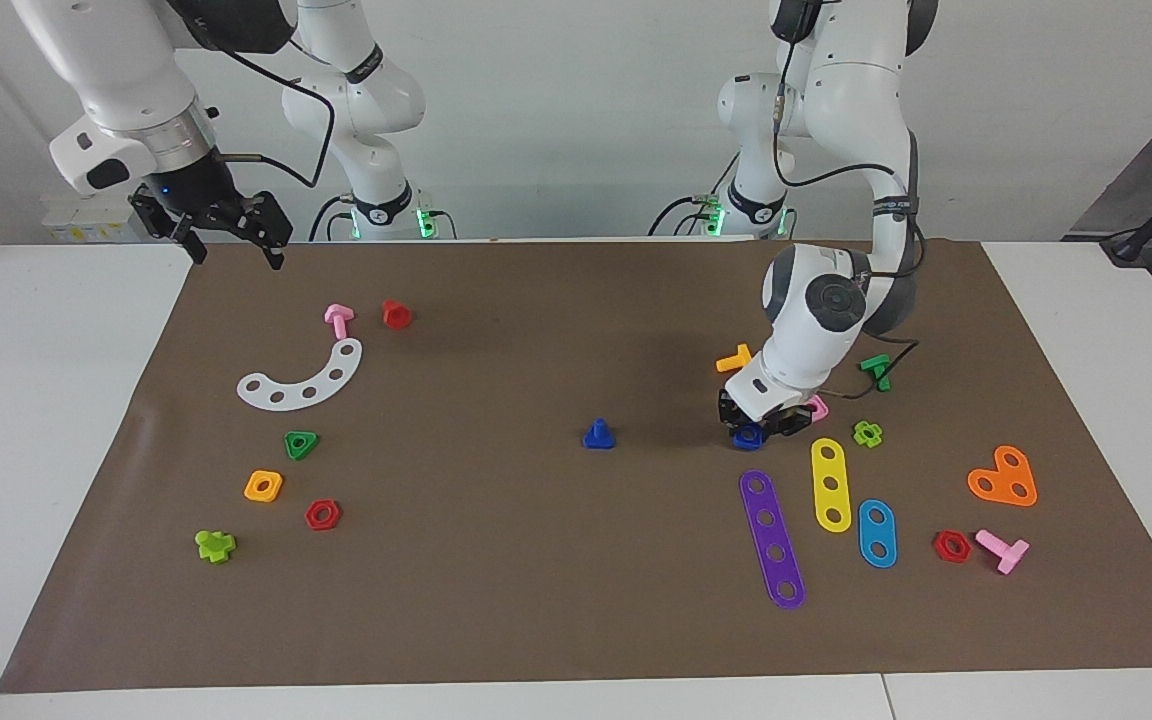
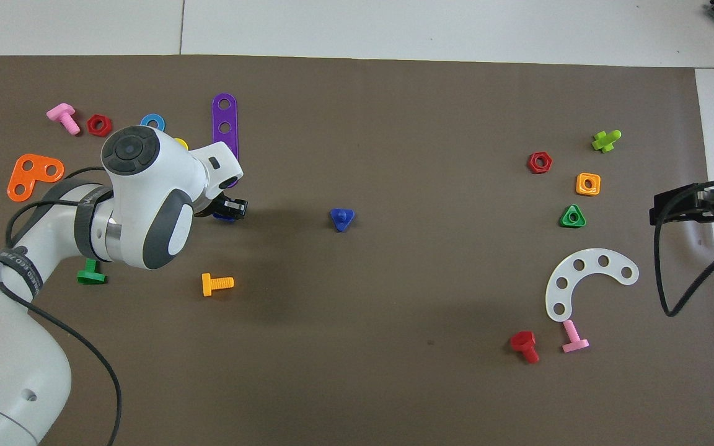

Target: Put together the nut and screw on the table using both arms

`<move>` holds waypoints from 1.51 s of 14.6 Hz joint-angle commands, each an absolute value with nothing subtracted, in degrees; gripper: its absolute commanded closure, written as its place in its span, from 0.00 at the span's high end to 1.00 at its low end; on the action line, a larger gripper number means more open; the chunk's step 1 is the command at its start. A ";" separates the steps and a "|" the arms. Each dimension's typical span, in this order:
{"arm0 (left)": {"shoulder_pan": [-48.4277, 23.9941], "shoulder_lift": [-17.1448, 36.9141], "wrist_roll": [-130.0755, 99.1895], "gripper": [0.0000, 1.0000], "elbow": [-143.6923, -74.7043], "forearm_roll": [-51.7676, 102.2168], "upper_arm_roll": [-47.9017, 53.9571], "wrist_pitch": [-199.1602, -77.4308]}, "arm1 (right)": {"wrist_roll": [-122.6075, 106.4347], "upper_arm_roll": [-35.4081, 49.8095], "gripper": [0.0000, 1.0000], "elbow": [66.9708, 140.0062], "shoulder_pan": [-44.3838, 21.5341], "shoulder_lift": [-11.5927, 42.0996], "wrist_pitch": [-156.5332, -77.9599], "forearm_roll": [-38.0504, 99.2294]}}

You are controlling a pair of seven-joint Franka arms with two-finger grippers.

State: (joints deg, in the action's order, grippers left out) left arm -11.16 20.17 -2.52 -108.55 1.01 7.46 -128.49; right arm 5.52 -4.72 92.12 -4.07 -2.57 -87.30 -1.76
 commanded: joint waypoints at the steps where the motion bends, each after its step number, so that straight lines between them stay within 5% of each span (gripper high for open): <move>1: -14.67 20.04 -9.82 0.25 -104.26 1.67 6.68 -124.30 | 4.22 -4.31 1.00 92.64 -3.52 -3.52 -86.66 -1.23; 10: -25.65 22.50 -28.91 0.25 -94.05 1.32 6.50 -118.48 | 4.22 -4.31 1.00 92.64 -3.52 -3.52 -86.66 -1.32; 14: -28.47 28.02 -31.29 0.26 -83.96 1.14 6.24 -112.69 | 4.22 -4.31 1.00 92.64 -3.52 -3.52 -86.66 -1.32; 22: -30.50 31.03 -33.05 0.25 -81.83 0.09 6.15 -113.99 | 4.22 -4.31 1.00 92.64 -3.52 -3.52 -86.66 -1.32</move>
State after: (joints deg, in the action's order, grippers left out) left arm -29.53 30.11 -32.25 -83.70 0.96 7.16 -114.57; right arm 5.52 -4.72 92.12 -4.07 -2.58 -87.30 -1.75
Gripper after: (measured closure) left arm 0.529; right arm 0.000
